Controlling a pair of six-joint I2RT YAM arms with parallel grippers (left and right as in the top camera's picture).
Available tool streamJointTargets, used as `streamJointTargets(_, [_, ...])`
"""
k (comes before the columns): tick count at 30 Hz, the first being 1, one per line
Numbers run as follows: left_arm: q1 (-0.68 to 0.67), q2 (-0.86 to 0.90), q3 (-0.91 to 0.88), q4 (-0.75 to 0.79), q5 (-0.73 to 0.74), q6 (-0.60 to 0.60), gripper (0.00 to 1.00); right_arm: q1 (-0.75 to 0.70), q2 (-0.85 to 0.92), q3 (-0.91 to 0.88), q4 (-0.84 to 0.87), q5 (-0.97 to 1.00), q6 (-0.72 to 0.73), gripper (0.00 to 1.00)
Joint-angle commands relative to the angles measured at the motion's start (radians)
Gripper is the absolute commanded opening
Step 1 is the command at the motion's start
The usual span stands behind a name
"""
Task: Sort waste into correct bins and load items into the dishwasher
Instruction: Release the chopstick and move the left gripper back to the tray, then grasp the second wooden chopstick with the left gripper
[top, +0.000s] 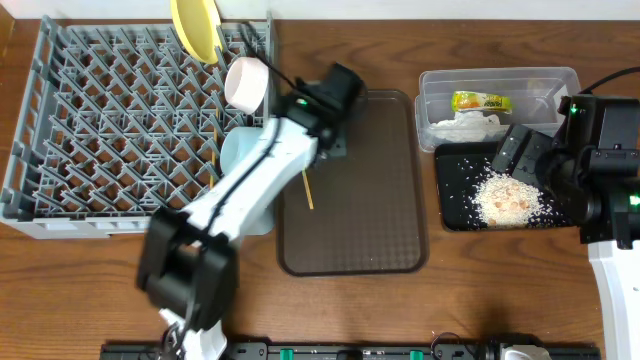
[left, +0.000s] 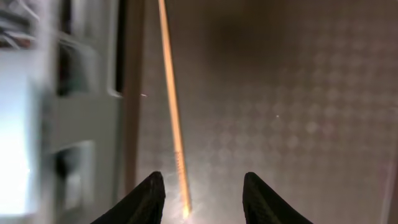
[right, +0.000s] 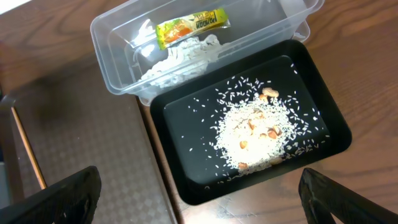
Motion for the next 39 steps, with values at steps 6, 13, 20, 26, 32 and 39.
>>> streamJointTargets(6, [0.006,0.127,-0.009,0.021,-0.066,-0.132,0.41,-0.009,0.002,0.01,0.0,0.014,0.008,0.99])
streamJointTargets(13, [0.027,0.163,-0.009,0.032,-0.057,-0.146,0.52,-0.009,0.002,0.01,0.0,0.014,0.008,0.99])
streamJointTargets(20, [0.033,0.201,-0.01,0.087,-0.053,-0.146,0.53,-0.009,0.002,0.01,0.0,0.014,0.008,0.99])
streamJointTargets(26, [0.034,0.247,-0.01,0.103,-0.055,-0.145,0.52,-0.009,0.002,0.01,0.0,0.013,0.008,0.99])
streamJointTargets(32, [0.048,0.253,-0.011,0.108,-0.065,-0.148,0.52,-0.009,0.002,0.01,0.0,0.013,0.008,0.99])
streamJointTargets(39, [0.074,0.293,-0.018,0.123,-0.024,-0.206,0.52,-0.009,0.002,0.01,0.0,0.013,0.008,0.99])
